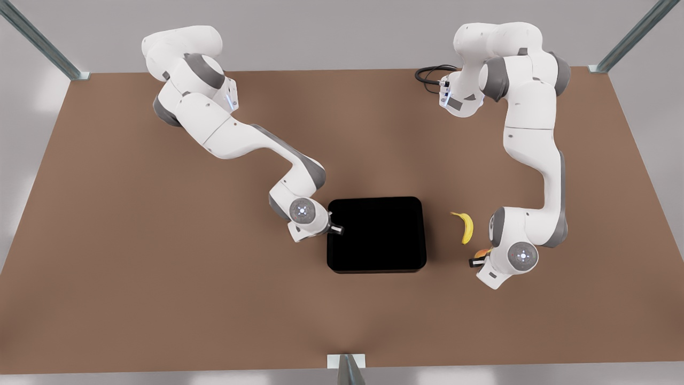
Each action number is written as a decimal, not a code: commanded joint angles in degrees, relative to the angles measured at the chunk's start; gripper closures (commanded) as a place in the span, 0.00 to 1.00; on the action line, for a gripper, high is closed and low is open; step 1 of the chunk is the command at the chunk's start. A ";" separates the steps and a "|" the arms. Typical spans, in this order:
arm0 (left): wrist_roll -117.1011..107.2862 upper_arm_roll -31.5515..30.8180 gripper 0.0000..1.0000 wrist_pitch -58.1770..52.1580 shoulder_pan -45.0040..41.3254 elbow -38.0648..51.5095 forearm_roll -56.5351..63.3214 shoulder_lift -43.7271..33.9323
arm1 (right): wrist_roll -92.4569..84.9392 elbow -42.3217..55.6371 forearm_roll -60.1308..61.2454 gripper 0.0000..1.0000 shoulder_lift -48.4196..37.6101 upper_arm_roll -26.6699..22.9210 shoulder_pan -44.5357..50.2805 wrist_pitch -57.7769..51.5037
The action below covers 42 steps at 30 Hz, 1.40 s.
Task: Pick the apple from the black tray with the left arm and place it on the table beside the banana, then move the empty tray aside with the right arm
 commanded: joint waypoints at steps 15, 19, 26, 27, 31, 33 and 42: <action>14.31 -0.01 0.00 2.47 0.53 -2.46 -5.68 0.79 | 5.88 0.19 -0.63 0.86 -0.88 3.12 -1.63 1.15; 14.22 -0.01 0.00 4.66 0.35 -4.84 -5.60 0.79 | 5.88 0.19 -0.54 0.91 -2.03 4.61 -2.16 0.71; 14.22 0.08 0.00 3.79 0.35 -5.19 -5.60 -2.99 | -5.63 0.10 -0.36 0.92 -8.79 5.76 -4.71 -14.67; 14.31 0.08 0.00 3.79 0.35 -4.57 -5.51 -3.87 | -6.52 0.19 -0.19 0.92 -9.50 5.76 -5.06 -16.86; 14.57 -0.45 0.00 -4.81 0.44 1.57 -5.86 -11.16 | -16.26 0.19 3.68 0.92 -15.55 4.88 -7.08 -27.23; 14.13 -0.36 0.00 -8.07 0.35 1.05 -7.88 -18.10 | -23.91 0.19 3.85 0.92 -18.19 4.35 -9.36 -33.74; 12.63 1.04 0.00 -18.89 0.71 -1.49 -8.67 -28.21 | -70.23 0.19 9.13 0.93 -25.58 -16.56 -14.37 -42.88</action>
